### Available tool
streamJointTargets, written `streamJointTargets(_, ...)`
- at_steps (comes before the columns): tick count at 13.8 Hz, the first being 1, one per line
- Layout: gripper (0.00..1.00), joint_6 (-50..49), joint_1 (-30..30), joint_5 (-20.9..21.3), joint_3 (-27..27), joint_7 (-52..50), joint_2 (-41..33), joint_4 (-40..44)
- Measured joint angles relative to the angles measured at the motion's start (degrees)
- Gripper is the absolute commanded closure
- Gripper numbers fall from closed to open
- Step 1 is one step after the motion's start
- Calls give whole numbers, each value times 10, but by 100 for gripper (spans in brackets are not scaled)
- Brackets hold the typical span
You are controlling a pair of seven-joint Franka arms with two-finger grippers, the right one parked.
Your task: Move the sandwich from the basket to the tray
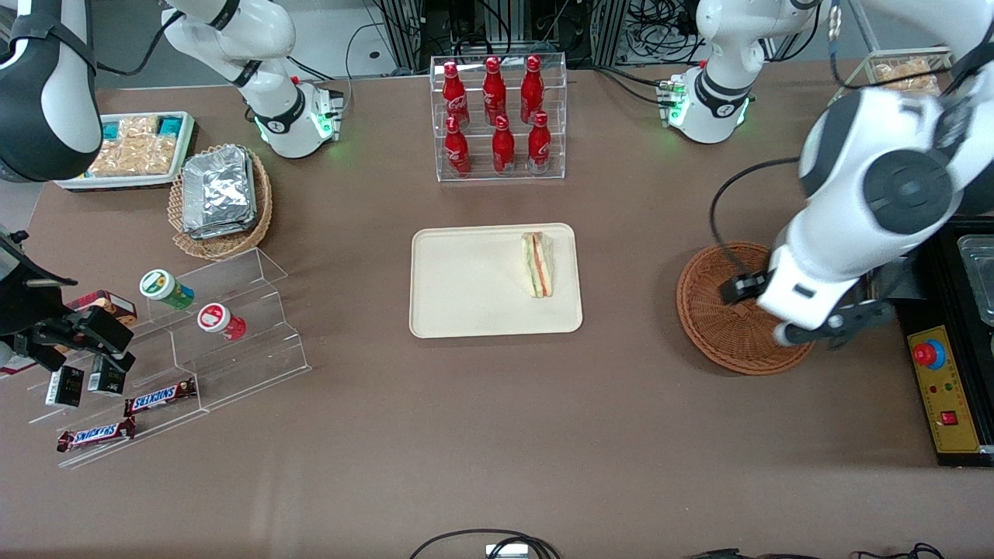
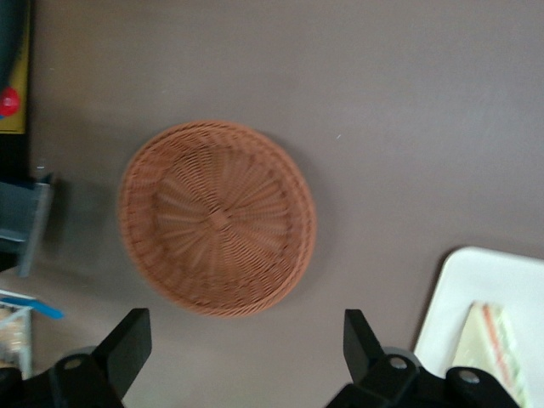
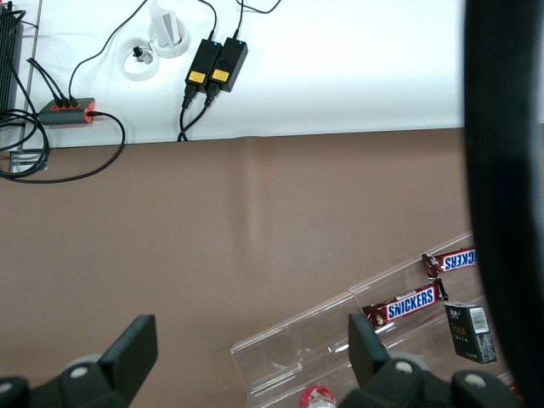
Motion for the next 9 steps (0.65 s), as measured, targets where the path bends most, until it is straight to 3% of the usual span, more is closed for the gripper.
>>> streamJointTargets(6, 0, -82, 0, -67, 113, 240, -101, -14)
streamJointTargets(9, 0, -100, 0, -80, 144, 333, -133, -19)
